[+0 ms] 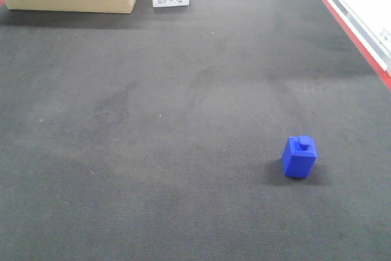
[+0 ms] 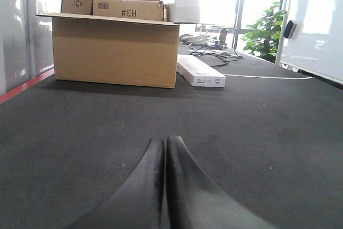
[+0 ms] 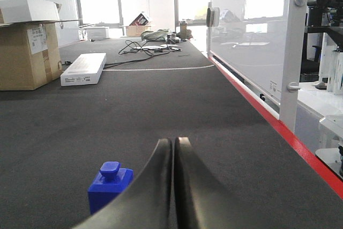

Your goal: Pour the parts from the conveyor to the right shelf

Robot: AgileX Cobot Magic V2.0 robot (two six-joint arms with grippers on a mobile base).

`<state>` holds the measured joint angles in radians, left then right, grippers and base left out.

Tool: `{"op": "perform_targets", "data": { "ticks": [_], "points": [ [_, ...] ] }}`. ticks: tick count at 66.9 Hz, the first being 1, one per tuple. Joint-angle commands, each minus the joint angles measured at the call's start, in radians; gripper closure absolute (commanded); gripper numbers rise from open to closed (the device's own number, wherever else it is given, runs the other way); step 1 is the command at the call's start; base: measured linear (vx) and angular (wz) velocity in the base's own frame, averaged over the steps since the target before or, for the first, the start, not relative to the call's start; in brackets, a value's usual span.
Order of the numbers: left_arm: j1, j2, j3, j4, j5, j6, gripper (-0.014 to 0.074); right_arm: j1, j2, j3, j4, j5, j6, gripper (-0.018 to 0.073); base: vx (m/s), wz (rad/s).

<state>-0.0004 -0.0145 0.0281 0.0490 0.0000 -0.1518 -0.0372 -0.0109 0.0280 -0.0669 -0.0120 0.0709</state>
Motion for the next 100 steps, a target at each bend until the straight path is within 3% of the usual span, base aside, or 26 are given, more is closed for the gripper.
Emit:
{"op": "perform_targets", "data": {
  "ticks": [1,13,26,47,63,91,100],
  "points": [
    [-0.005,-0.009,0.027,-0.009,-0.079,-0.007,0.0603,0.001,-0.01,0.017,-0.009,-0.077,-0.008,0.0568,0.0,0.0],
    [-0.005,-0.009,0.027,-0.009,-0.079,-0.007,0.0603,0.001,-0.01,0.017,-0.009,-0.086,-0.008,0.0568,0.0,0.0],
    [-0.005,-0.009,0.027,-0.009,-0.079,-0.007,0.0603,0.001,-0.009,-0.01,-0.007,-0.267,-0.008,0.0568,0.0,0.0],
    [-0.005,-0.009,0.027,-0.009,-0.079,-0.007,0.0603,0.001,0.18,-0.269,-0.01,-0.152,-0.008,0.0568,0.0,0.0],
    [-0.005,-0.009,0.027,-0.009,-0.079,-0.007,0.0603,0.001,0.411,-0.418,-0.002,0.121,-0.008,0.0568,0.0,0.0],
    [-0.005,-0.009,0.027,-0.009,-0.079,-0.007,0.0603,0.001,0.565,-0.428,-0.01,0.171,-0.018,0.0559,0.0,0.0],
    [-0.005,-0.009,0.027,-0.009,-0.079,-0.007,0.0603,0.01,0.568,-0.429,-0.009,0.177,-0.031,0.0494,0.0,0.0]
  ]
}}
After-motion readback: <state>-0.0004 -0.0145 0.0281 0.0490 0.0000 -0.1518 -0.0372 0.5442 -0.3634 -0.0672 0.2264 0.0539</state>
